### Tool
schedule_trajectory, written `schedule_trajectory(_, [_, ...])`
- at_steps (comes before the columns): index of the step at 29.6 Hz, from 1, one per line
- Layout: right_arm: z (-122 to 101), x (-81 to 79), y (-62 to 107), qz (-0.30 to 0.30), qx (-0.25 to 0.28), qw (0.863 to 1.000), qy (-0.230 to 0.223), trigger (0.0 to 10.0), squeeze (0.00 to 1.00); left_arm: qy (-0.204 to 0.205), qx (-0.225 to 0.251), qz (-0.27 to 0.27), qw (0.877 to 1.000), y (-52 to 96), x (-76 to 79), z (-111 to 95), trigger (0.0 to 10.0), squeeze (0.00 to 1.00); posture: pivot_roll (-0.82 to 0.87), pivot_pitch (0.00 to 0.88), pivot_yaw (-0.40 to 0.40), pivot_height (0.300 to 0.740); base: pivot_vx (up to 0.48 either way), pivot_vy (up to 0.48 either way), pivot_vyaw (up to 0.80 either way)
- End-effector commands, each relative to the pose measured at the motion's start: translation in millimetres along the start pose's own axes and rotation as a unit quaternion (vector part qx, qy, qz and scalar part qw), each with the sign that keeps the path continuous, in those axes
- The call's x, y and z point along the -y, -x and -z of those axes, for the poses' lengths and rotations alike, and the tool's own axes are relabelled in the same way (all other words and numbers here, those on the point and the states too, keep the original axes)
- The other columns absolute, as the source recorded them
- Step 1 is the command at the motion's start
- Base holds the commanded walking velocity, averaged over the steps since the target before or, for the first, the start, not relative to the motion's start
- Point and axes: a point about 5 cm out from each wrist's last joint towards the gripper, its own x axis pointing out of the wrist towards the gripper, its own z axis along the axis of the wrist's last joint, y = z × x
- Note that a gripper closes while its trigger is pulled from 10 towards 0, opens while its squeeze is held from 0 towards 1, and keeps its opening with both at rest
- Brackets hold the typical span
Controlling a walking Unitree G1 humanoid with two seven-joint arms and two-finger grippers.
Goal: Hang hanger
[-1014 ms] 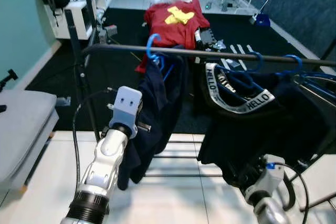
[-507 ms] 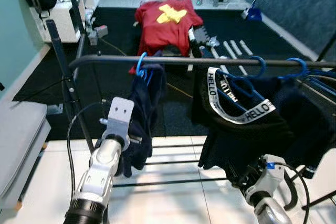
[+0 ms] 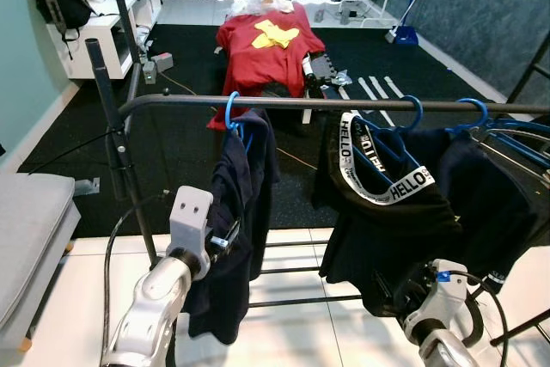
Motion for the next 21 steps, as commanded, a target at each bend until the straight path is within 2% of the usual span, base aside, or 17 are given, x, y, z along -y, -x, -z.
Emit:
schedule_trajectory(1, [1.6,4.1,1.5,0.006,-0.003,1.0,0.001,10.0,0.0,-0.009,-0.036,-0.013,0.999,12.3,-9.4,23.2,10.0,1.0,0.03,0.084,-0.062,0.74,0.0,0.0,0.0])
schedule_trajectory(3, [5.8,5.9,3.1,0.008,-0.011,1.0,0.002,10.0,0.0,0.019,-0.059,-0.052,0.997,36.5,-21.3,48.1,10.0,1.0,0.03,0.084,-0.069,0.74,0.0,0.0,0.0])
schedule_trajectory(7, [7.7,6.4,3.4,0.007,-0.016,1.0,0.003,10.0,0.0,0.042,-0.063,-0.076,0.994,47.6,-24.2,56.6,10.0,1.0,0.04,0.079,-0.074,0.74,0.0,0.0,0.0])
schedule_trajectory(8, [7.8,6.0,2.6,0.006,-0.017,1.0,0.003,10.0,0.0,0.053,-0.073,-0.086,0.992,52.1,-23.8,63.1,10.0,0.0,0.04,0.074,-0.076,0.74,0.0,0.0,0.0])
schedule_trajectory(11, [7.5,5.6,1.6,0.005,-0.018,1.0,0.004,10.0,0.0,0.049,-0.095,-0.096,0.99,56.4,-23.5,71.7,10.0,0.0,0.04,0.073,-0.078,0.74,0.0,0.0,0.0])
schedule_trajectory(13, [6.3,5.2,-0.2,0.004,-0.019,1.0,0.006,10.0,0.0,0.044,-0.144,-0.11,0.982,63.0,-23.1,89.9,10.0,0.0,0.05,0.07,-0.079,0.74,-0.135,0.0,0.0])
schedule_trajectory(18, [7.6,5.5,-0.1,0.004,-0.021,1.0,0.007,10.0,0.0,0.05,-0.159,-0.118,0.979,64.3,-22.9,100.4,10.0,0.0,0.05,0.071,-0.078,0.74,-0.249,0.0,0.0])
schedule_trajectory(21, [13.7,7.2,3.4,0.005,-0.032,0.999,0.008,10.0,0.0,0.049,-0.157,-0.117,0.979,63.3,-21.2,102.5,10.0,0.0,0.04,0.077,-0.075,0.74,0.0,0.0,0.0])
